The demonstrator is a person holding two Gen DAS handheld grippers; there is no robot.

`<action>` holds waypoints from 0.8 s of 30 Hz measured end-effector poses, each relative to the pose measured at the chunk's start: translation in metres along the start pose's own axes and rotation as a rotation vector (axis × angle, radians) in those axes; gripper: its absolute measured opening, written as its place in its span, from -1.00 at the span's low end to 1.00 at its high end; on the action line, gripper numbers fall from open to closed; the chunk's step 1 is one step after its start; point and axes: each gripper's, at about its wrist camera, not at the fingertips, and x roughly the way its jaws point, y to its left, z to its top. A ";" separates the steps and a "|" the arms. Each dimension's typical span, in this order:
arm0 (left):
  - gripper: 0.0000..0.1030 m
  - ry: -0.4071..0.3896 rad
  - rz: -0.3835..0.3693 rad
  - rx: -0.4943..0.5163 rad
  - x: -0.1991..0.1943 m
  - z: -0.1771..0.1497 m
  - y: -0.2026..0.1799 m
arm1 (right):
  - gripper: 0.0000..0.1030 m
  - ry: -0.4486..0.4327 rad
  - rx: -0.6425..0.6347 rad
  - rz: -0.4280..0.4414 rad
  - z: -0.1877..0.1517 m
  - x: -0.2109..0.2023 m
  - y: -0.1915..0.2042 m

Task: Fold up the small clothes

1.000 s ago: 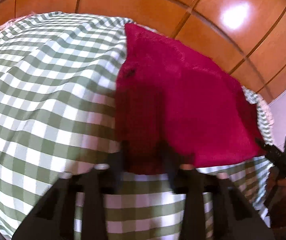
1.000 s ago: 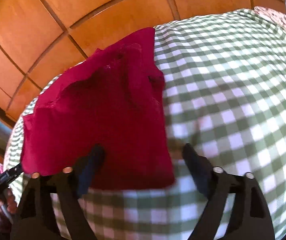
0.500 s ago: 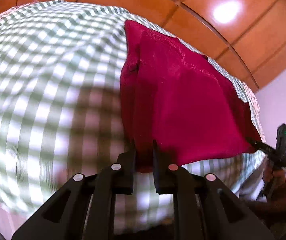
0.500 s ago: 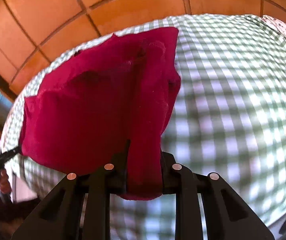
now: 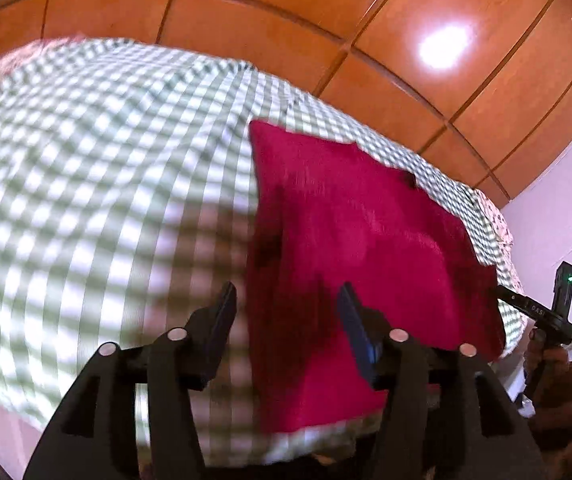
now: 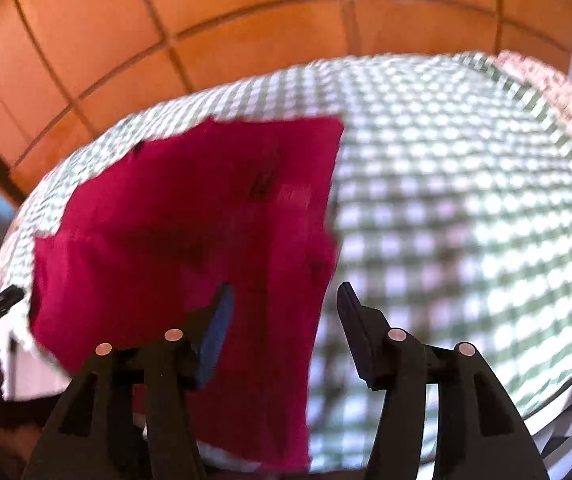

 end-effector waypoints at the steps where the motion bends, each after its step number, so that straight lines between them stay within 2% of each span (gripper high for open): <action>1: 0.13 0.001 0.000 0.007 0.008 0.008 -0.001 | 0.03 -0.010 0.004 -0.013 0.007 0.005 -0.001; 3: 0.12 0.005 0.012 0.004 0.024 0.022 -0.002 | 0.03 -0.023 0.007 -0.045 0.019 0.020 -0.002; 5: 0.00 0.007 0.010 -0.005 0.036 0.031 -0.001 | -0.38 0.002 -0.011 -0.048 0.026 0.035 0.006; 6: -0.16 0.013 0.011 -0.007 0.041 0.033 -0.002 | -0.57 0.012 -0.027 -0.058 0.028 0.039 0.010; 8: -0.67 0.032 0.001 0.034 0.046 0.033 -0.008 | -0.83 0.002 -0.071 -0.072 0.027 0.037 0.019; 10: -0.86 0.015 0.005 0.083 0.042 0.030 -0.015 | -0.85 -0.011 -0.093 -0.066 0.023 0.025 0.023; 17: -0.87 -0.089 -0.045 0.083 -0.004 0.037 -0.025 | -0.86 -0.102 -0.053 -0.004 0.030 -0.026 0.022; 21: -0.87 -0.138 -0.015 0.118 -0.012 0.066 -0.033 | -0.86 -0.161 -0.031 0.036 0.059 -0.033 0.026; 24: -0.87 -0.155 0.037 0.121 0.002 0.098 -0.036 | -0.86 -0.190 -0.014 0.034 0.090 -0.020 0.028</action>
